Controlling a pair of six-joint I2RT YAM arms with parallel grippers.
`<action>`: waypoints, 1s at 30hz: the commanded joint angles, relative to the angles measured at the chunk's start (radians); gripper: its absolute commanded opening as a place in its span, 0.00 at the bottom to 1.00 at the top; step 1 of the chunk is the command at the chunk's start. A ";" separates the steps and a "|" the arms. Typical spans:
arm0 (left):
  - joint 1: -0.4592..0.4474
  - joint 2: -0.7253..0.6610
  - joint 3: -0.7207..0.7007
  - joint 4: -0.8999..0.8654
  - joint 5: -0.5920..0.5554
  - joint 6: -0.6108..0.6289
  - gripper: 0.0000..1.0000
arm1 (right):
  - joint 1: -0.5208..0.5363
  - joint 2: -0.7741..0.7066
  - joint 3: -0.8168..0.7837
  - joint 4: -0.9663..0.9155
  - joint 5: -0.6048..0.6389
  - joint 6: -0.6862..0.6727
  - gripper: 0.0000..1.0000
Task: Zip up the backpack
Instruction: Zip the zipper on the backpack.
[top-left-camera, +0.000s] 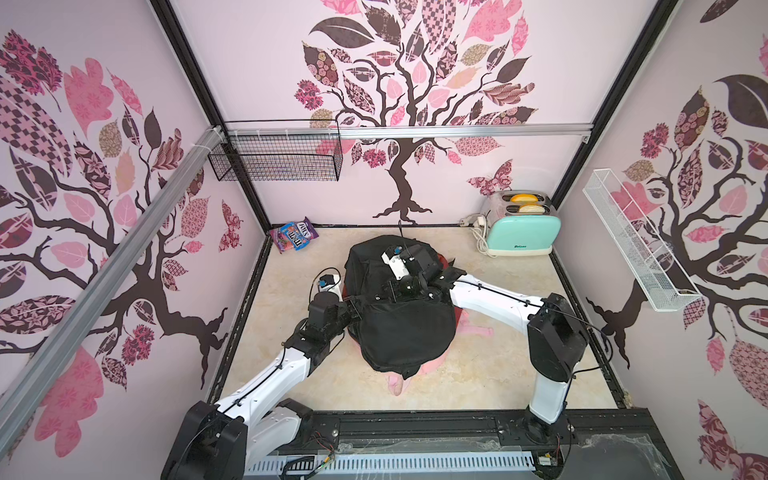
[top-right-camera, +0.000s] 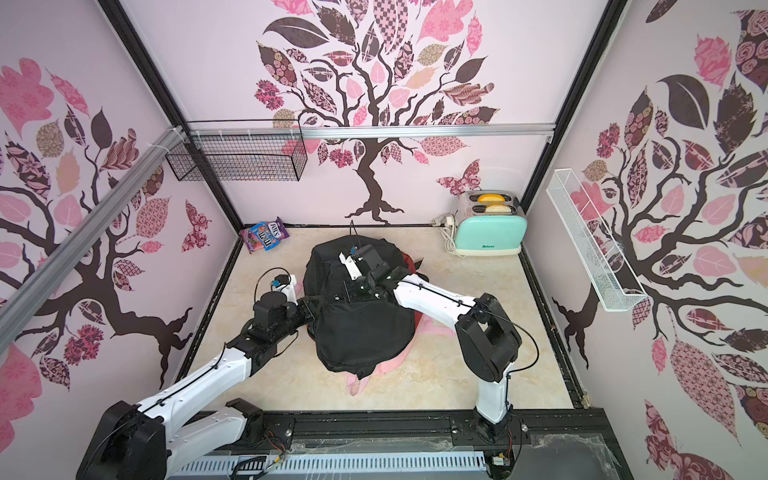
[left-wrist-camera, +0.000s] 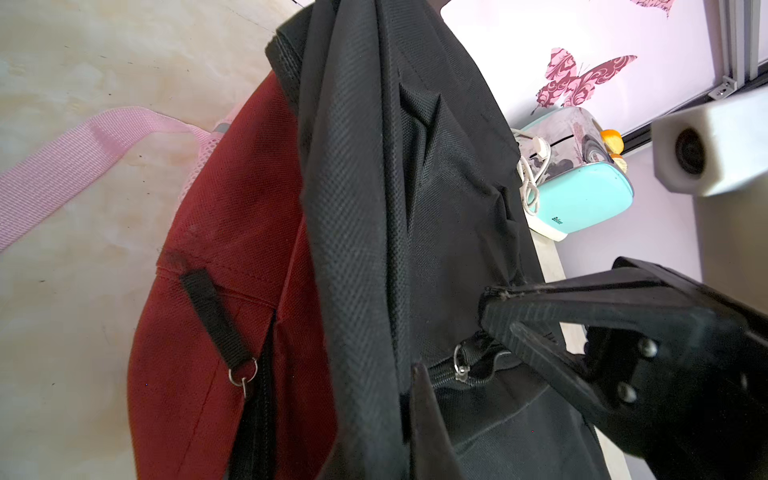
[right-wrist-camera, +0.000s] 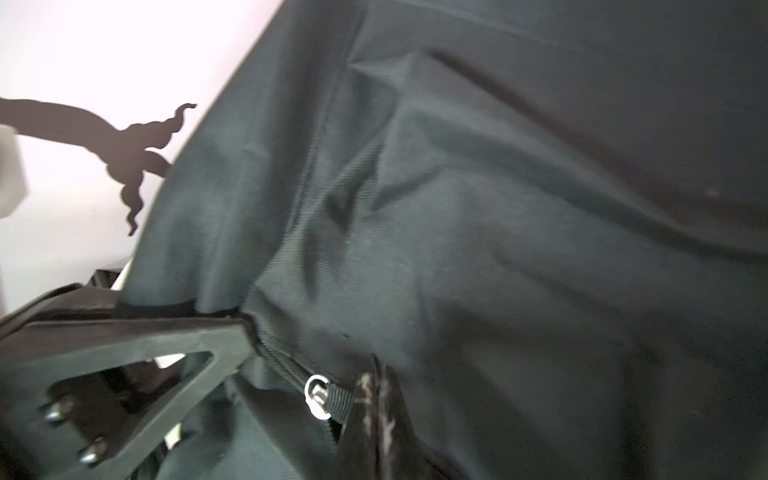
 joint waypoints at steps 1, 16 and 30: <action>0.001 -0.024 0.027 -0.003 -0.044 0.012 0.00 | -0.019 -0.041 -0.023 0.004 0.085 0.003 0.00; 0.001 -0.033 0.031 -0.028 -0.073 0.013 0.00 | -0.114 -0.100 -0.123 -0.068 0.305 0.001 0.00; 0.001 -0.034 0.036 -0.053 -0.094 0.018 0.00 | -0.181 -0.147 -0.142 -0.193 0.490 0.044 0.00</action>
